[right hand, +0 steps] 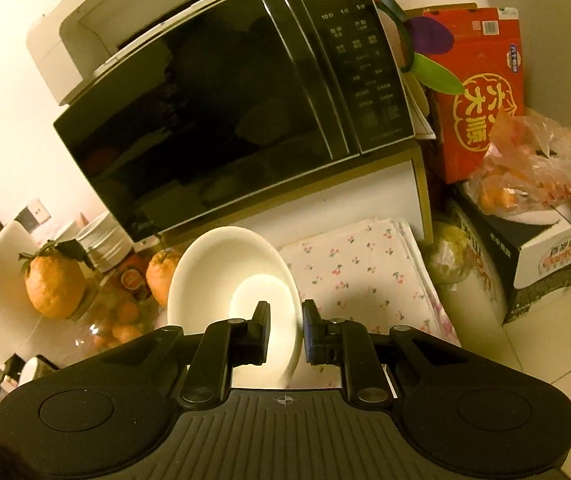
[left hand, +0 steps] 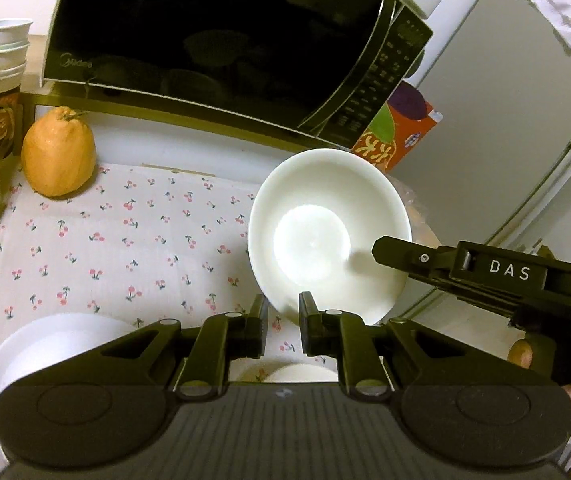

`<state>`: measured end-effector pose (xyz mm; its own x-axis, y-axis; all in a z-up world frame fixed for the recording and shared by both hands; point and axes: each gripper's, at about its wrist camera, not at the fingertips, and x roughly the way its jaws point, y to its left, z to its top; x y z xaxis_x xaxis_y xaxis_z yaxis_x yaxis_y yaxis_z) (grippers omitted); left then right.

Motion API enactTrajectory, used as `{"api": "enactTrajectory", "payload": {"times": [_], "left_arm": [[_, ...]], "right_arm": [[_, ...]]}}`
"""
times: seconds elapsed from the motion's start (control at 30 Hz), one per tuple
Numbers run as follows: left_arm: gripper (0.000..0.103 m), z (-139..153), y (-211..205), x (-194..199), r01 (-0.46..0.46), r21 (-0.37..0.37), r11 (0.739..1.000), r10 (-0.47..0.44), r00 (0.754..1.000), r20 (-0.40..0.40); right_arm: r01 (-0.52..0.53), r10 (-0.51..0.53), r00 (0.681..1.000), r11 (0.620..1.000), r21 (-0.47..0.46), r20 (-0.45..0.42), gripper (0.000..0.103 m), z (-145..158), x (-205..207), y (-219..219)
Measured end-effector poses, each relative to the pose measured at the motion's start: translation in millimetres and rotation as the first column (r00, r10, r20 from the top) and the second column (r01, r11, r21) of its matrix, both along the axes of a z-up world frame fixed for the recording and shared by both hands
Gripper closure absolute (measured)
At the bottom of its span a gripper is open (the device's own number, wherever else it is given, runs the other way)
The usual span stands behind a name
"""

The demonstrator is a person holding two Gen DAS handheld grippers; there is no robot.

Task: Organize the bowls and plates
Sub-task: 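Lift the white bowl with both grippers and carry it to the nested bowls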

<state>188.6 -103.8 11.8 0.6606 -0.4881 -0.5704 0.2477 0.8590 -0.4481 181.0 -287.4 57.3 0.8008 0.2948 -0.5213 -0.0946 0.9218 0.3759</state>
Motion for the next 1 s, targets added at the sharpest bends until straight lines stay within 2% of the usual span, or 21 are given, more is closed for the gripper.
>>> {"api": "enactTrajectory", "payload": {"times": [0.43, 0.7, 1.0], "left_arm": [[0.089, -5.5, 10.3, -28.3, 0.011, -0.040, 0.999, -0.013, 0.999, -0.041], [0.089, -9.9, 9.4, -37.5, 0.051, -0.039, 0.998, -0.053, 0.997, -0.048], [0.089, -13.9, 2.4, -42.8, 0.082, -0.028, 0.996, -0.084, 0.994, -0.071]], "right_arm": [[0.000, -0.001, 1.000, 0.999, -0.032, -0.027, 0.086, -8.3, -31.1, 9.1], [0.024, -0.022, 0.997, 0.999, 0.033, -0.074, 0.086, -25.0, -42.3, -2.8], [0.043, -0.042, 0.994, 0.999, 0.012, -0.100, 0.086, -25.7, -53.5, -5.8]]}}
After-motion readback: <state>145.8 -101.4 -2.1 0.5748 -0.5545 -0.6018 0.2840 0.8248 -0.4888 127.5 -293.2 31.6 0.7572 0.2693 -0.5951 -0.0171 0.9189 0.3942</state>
